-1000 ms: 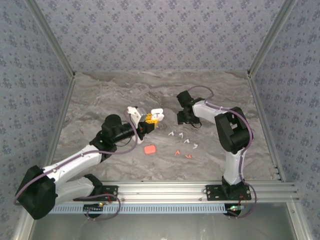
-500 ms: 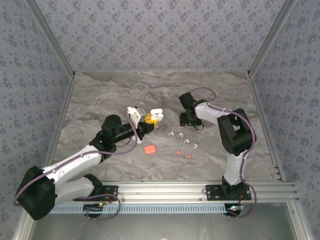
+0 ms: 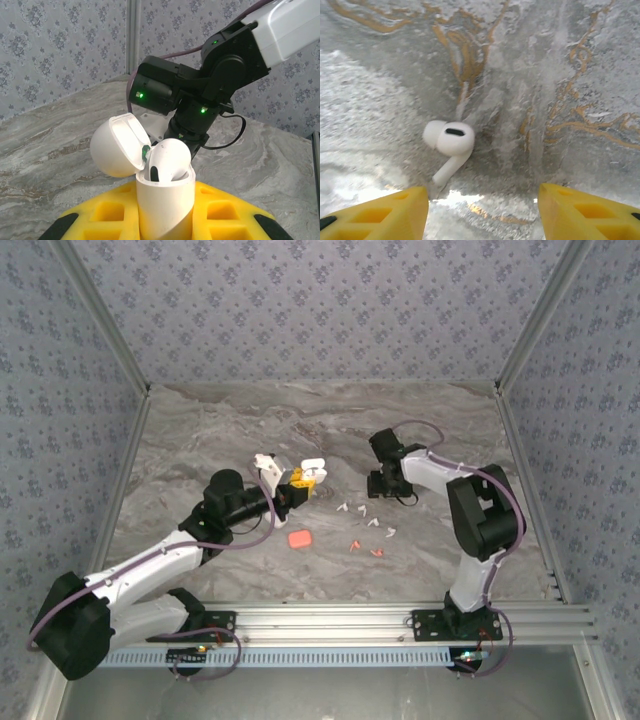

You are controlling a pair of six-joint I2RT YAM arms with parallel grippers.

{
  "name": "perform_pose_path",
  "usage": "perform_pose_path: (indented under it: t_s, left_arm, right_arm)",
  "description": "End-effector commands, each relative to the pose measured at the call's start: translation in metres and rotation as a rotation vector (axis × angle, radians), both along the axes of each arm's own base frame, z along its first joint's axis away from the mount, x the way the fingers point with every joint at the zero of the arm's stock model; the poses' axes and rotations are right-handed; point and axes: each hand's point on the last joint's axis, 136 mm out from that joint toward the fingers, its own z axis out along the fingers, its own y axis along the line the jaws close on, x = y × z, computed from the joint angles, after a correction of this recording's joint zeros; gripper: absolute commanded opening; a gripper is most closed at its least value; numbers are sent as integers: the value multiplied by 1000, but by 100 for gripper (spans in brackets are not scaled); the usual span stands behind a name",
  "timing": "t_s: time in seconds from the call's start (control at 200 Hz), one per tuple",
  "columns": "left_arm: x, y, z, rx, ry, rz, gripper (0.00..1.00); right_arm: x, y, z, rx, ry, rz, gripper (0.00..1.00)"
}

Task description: Insert the wireless bluetooth earbuds into the charging case

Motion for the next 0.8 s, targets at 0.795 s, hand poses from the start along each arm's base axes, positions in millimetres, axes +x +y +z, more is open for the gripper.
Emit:
perform_pose_path:
  t_s: [0.795]
  left_arm:
    - [-2, 2, 13, -9, -52, 5, 0]
  right_arm:
    - [37, 15, -2, 102, 1, 33, 42]
